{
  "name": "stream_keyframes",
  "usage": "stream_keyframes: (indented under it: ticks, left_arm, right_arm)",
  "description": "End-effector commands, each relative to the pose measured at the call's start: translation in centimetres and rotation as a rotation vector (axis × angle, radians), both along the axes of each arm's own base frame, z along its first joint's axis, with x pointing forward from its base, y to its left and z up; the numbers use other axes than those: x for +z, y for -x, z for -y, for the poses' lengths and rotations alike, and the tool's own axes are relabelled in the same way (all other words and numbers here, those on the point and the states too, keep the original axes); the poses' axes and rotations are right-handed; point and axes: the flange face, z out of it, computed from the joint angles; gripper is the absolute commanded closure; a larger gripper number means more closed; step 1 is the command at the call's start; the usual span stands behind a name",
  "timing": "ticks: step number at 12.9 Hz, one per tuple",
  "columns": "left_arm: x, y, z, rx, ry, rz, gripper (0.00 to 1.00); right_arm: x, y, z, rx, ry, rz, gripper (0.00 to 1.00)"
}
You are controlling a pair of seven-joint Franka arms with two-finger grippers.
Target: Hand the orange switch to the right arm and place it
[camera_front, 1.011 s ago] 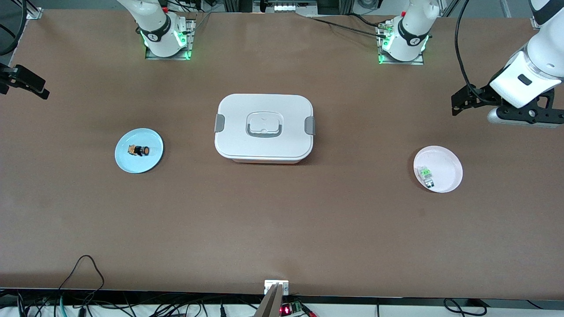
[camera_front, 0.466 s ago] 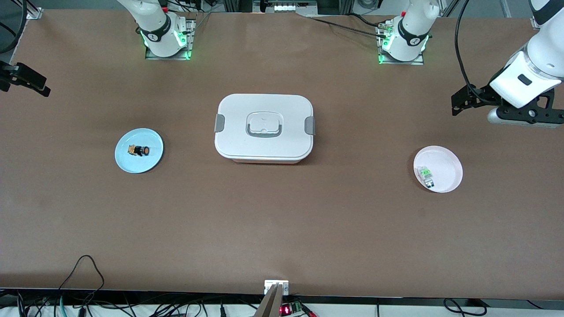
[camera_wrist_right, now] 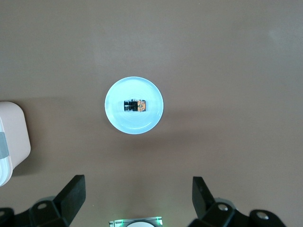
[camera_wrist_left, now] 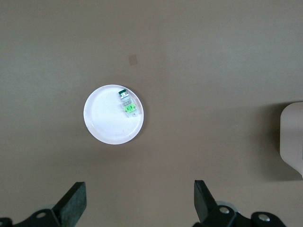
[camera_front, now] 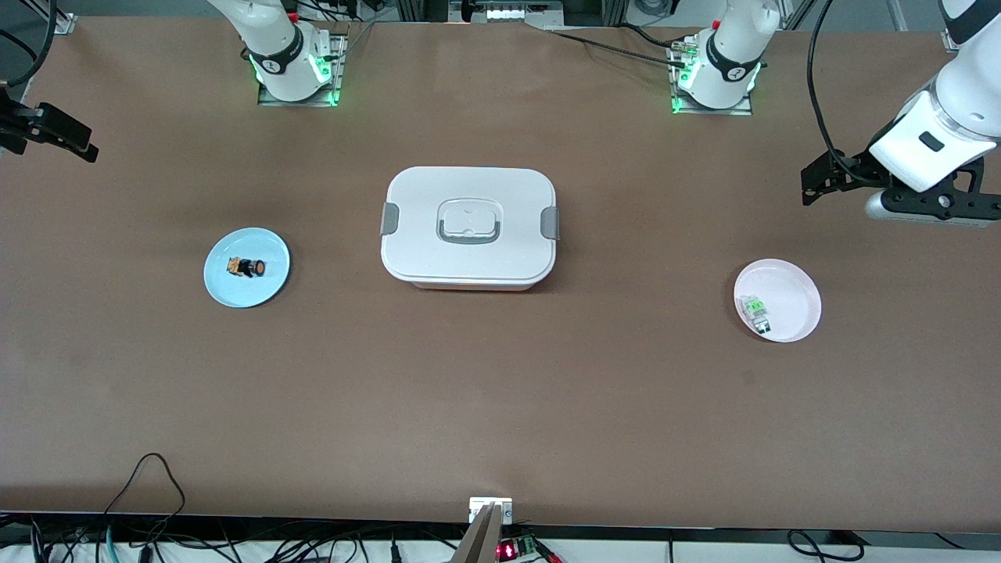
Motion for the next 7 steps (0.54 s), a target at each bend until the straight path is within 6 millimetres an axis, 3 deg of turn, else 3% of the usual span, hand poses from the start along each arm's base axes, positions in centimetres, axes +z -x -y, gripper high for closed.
stream_keyframes:
  ticks: [1,7]
  left_arm:
    - [0.56,-0.24,0.18,0.008,-0.012,-0.003,0.00]
    - [0.56,-0.24,0.18,0.010,-0.012,-0.003,0.00]
  right_arm:
    - [0.43,0.56,-0.12,0.002,-0.014,-0.002,0.00]
    - [0.46,0.68,-0.16,0.013,-0.026,-0.007,0.00]
